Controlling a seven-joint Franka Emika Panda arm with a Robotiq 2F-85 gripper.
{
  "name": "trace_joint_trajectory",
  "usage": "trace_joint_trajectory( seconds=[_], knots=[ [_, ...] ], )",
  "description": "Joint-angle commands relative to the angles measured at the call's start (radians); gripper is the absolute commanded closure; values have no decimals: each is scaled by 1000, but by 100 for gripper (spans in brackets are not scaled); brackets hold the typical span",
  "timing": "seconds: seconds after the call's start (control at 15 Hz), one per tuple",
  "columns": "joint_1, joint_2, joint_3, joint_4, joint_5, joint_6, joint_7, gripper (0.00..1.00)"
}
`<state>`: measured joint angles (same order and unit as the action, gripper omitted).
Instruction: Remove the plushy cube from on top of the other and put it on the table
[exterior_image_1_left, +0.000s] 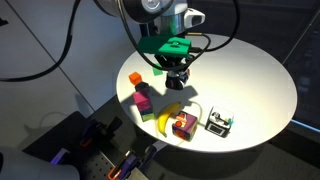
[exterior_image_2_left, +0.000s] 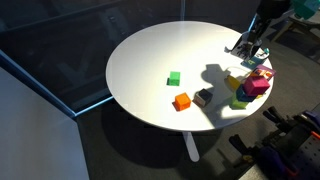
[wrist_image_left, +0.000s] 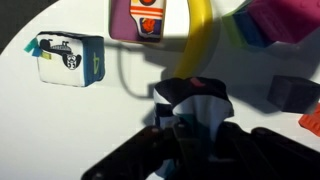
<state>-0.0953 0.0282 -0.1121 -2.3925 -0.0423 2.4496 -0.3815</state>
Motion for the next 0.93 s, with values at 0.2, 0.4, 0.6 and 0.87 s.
trace_joint_trajectory(
  seconds=[0.2,0.4,0.6,0.87],
  knots=[
    [15,155,30,63,-24,52,90,92],
    [14,210,38,82,-21,69,97,92],
    [13,258,48,111,-12,84,100,92],
    [21,320,61,169,-10,90,136,92]
  ],
)
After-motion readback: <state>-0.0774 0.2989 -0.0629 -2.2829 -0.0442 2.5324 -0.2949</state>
